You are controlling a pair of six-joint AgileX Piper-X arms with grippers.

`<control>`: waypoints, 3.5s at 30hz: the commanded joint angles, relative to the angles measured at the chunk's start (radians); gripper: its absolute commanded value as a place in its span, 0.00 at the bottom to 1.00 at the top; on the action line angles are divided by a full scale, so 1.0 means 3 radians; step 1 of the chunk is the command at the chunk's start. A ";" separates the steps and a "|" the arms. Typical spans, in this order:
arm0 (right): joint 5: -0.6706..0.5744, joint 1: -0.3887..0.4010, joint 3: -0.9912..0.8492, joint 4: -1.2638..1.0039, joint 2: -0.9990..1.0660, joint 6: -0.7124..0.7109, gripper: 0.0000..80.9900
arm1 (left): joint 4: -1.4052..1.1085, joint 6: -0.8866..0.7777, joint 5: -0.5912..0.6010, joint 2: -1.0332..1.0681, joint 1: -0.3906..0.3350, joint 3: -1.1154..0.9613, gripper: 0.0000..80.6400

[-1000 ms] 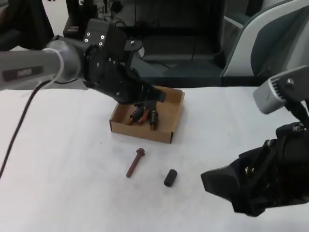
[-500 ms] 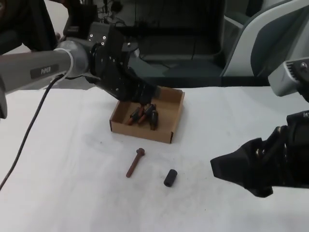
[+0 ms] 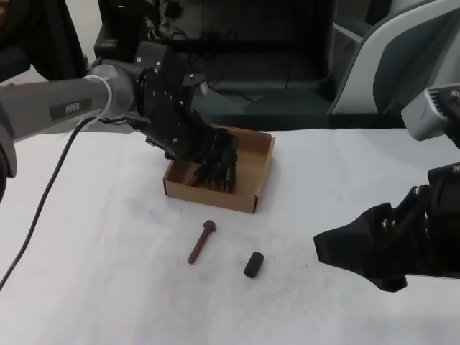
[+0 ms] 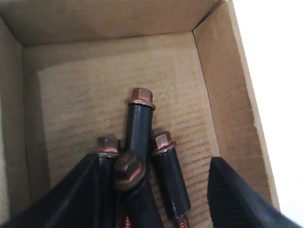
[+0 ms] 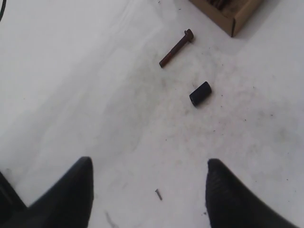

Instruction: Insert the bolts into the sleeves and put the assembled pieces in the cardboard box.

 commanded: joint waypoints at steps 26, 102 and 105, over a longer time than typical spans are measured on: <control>0.0188 -0.0014 -0.0039 0.0058 -0.0512 -0.0005 0.84 | 0.0554 -0.0054 0.0003 -0.1986 0.0006 0.1604 0.77; -0.0097 -0.0366 -0.1378 -0.0219 0.3007 0.2345 0.77 | 0.0352 0.0471 -0.0518 -0.4905 0.0014 0.3299 0.77; -0.0105 -0.0379 -0.1403 -0.0219 0.3039 0.2329 0.65 | 0.0323 0.0471 -0.0518 -0.4924 0.0014 0.3299 0.77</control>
